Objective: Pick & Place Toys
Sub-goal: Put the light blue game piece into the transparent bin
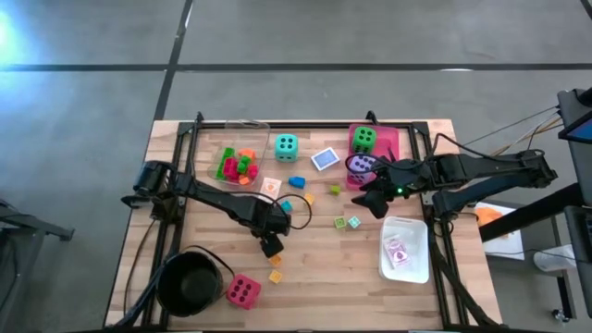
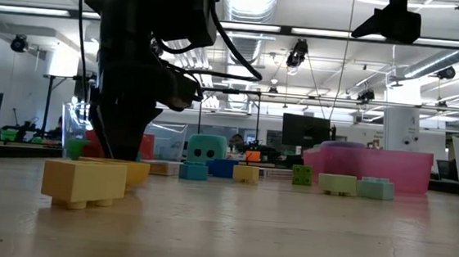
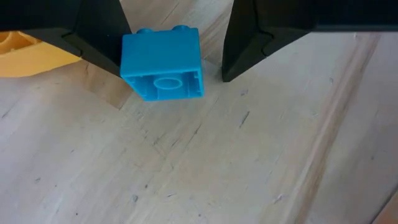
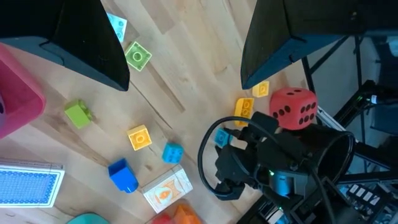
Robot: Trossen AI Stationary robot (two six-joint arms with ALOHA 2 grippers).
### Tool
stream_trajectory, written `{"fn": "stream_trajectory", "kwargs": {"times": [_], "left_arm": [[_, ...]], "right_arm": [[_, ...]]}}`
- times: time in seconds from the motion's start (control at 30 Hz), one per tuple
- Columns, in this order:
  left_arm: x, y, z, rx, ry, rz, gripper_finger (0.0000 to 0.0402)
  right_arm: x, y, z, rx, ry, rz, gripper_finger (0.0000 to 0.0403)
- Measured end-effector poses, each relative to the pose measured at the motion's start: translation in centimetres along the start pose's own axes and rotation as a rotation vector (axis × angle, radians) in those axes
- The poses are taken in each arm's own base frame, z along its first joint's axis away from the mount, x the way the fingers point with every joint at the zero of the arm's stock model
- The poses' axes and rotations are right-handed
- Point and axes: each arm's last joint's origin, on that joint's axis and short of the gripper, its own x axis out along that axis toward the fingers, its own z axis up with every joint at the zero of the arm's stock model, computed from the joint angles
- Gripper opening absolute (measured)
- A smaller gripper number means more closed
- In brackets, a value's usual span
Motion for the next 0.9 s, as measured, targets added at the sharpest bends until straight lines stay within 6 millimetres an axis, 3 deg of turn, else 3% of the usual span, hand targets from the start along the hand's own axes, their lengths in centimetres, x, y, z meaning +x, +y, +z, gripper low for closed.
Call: {"fn": "stream_trajectory", "kwargs": {"times": [0.2, 0.57, 0.9], "left_arm": [[0.00, -0.02, 0.03, -0.002, 0.004, -0.011, 0.0243], [-0.05, -0.18, 0.16, 0.007, -0.003, -0.032, 0.0371], [-0.40, -0.33, 0.61, 0.033, -0.040, -0.003, 0.0383]], "right_arm": [[0.00, 0.00, 0.00, 0.000, 0.001, 0.001, 0.0299], [0.00, 0.01, 0.00, 0.000, 0.000, 0.001, 0.0299], [0.01, 0.01, -0.01, 0.000, 0.000, 0.001, 0.0299]]}}
